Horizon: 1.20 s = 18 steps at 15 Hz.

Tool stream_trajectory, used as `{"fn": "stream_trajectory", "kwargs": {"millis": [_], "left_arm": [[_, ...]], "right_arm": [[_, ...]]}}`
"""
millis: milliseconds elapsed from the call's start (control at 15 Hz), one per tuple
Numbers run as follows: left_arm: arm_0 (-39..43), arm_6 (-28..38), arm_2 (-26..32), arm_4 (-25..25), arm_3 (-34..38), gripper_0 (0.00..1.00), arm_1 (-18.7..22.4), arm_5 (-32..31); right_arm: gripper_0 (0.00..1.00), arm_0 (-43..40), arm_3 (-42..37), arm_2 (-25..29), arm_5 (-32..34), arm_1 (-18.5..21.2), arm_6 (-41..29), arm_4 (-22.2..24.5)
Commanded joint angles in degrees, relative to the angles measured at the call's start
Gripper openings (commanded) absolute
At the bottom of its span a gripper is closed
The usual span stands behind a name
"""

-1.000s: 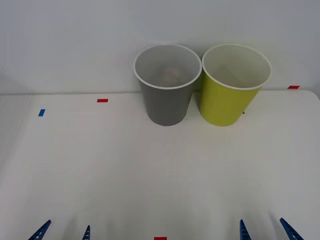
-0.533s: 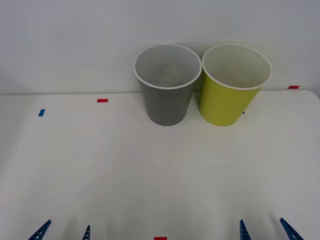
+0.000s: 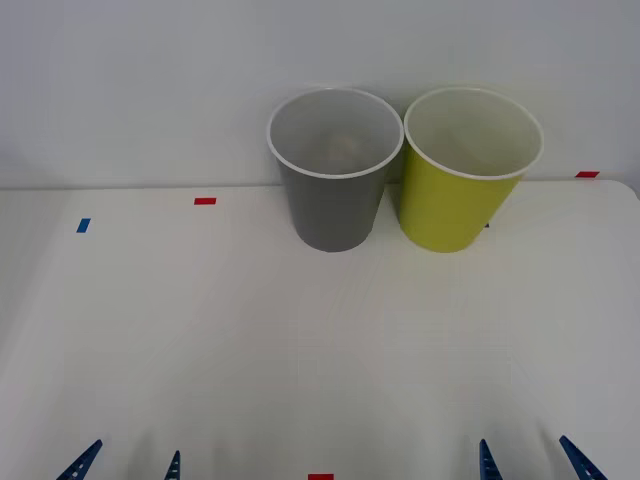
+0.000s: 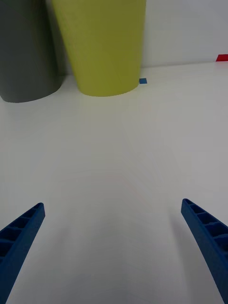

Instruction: Put cans in the gray bin and PET bottles in the light green bin.

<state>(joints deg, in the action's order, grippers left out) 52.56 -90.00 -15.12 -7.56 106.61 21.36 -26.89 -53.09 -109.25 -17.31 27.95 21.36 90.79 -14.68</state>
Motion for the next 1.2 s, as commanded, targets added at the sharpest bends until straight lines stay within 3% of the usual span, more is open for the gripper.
{"fn": "stream_trajectory", "kwargs": {"millis": [67,1200], "left_arm": [[0.0,0.0,0.0,0.0,0.0,1.00,0.0,0.0],[0.0,0.0,0.0,0.0,0.0,1.00,0.0,0.0]], "right_arm": [[1.00,0.0,0.0,0.0,0.0,0.0,0.0,0.0],[1.00,0.0,0.0,0.0,0.0,0.0,0.0,0.0]]}}
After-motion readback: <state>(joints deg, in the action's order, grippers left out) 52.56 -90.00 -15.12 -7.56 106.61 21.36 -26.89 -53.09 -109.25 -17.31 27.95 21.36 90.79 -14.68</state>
